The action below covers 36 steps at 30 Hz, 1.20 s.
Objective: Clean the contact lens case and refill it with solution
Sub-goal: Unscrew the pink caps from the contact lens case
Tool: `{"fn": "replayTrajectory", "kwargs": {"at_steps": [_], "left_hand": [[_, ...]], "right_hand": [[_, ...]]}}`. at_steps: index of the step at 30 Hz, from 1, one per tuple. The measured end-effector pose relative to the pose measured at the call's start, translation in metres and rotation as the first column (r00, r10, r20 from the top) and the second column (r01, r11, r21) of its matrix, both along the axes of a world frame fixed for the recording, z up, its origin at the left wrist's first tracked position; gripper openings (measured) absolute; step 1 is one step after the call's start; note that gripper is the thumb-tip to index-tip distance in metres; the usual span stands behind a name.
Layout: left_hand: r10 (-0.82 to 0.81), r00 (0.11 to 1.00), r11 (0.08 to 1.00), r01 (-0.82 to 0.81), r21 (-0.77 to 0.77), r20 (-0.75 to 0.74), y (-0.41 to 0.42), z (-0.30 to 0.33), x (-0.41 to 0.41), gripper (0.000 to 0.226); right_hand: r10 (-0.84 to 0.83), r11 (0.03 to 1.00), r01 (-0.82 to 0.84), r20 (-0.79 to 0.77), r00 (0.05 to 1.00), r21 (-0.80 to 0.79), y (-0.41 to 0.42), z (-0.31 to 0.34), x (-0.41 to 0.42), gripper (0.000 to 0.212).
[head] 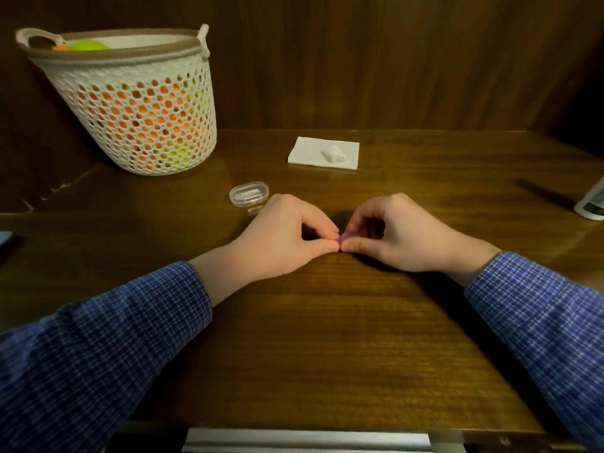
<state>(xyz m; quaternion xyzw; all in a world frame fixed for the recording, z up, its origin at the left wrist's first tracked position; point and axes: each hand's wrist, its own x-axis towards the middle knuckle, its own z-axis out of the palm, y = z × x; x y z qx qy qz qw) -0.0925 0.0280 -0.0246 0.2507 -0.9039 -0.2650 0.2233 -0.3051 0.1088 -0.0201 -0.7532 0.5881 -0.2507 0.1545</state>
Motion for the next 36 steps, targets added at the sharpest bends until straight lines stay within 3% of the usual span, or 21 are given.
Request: {"fn": "replayTrajectory", "kwargs": {"at_steps": [19,29,36], "left_hand": [[-0.013,1.0,1.0,0.013,0.023,-0.02,0.002,-0.001,0.002,0.015],[0.021,0.999,1.0,-0.021,0.0,-0.035,0.005,-0.003,-0.001,0.014],[-0.014,1.0,1.0,0.014,0.008,-0.018,-0.002,-0.003,-0.001,0.015]], "right_hand": [[0.156,0.986,-0.156,0.011,0.988,0.06,-0.007,0.008,-0.007,0.017],[0.068,0.997,-0.069,-0.055,0.996,-0.018,-0.001,0.003,-0.007,0.025],[-0.007,0.996,0.01,0.029,1.0,-0.084,0.002,-0.003,-0.006,0.04]]}}
